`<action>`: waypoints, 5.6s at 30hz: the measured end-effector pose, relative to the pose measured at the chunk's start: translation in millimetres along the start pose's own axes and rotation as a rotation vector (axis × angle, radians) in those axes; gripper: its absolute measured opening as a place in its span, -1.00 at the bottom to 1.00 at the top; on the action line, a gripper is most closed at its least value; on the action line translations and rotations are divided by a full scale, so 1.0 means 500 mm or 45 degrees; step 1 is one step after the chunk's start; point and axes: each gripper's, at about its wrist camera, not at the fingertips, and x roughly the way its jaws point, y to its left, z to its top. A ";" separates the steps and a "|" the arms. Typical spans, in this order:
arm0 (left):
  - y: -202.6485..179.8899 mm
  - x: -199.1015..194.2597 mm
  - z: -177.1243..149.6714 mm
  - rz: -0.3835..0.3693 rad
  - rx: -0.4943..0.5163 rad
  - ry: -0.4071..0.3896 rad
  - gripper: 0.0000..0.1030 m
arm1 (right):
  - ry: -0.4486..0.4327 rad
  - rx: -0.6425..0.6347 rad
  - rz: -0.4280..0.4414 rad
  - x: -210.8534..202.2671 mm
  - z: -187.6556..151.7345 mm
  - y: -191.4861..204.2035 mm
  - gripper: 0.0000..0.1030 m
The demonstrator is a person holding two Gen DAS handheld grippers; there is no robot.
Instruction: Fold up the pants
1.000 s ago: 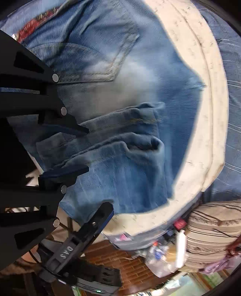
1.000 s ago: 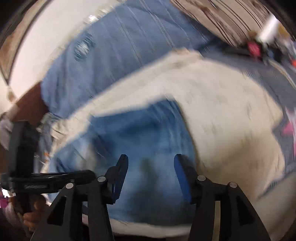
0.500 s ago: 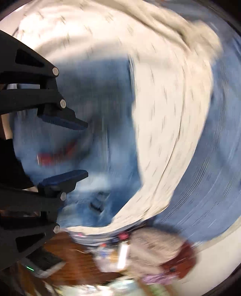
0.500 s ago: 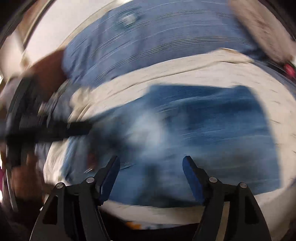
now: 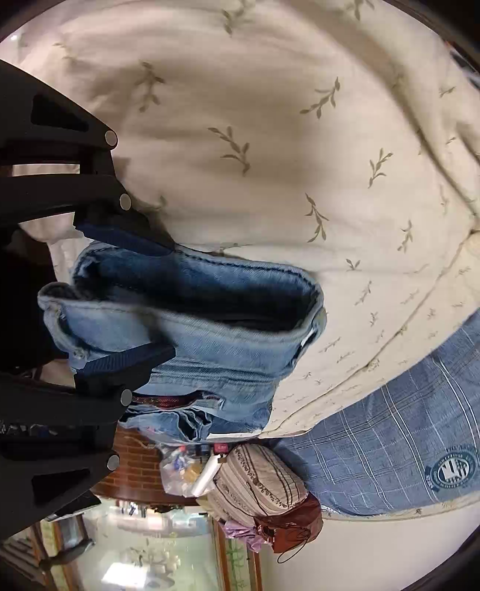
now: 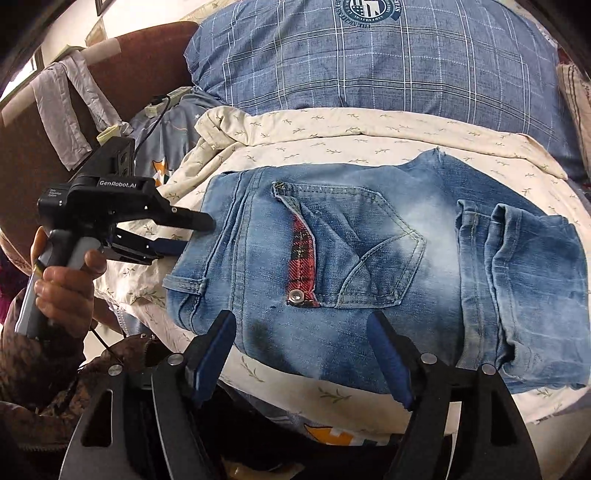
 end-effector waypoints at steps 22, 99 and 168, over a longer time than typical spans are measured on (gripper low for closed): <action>-0.017 0.086 0.108 -0.141 0.026 0.121 0.34 | -0.008 -0.513 -0.111 0.046 -0.010 0.189 0.58; -0.700 0.603 -0.120 0.649 1.370 0.012 -0.01 | -0.327 1.037 0.314 -0.062 -0.160 -0.492 -0.26; -0.531 0.397 -0.024 0.410 0.579 0.012 0.00 | -0.294 0.600 0.113 -0.073 0.075 -0.557 -0.81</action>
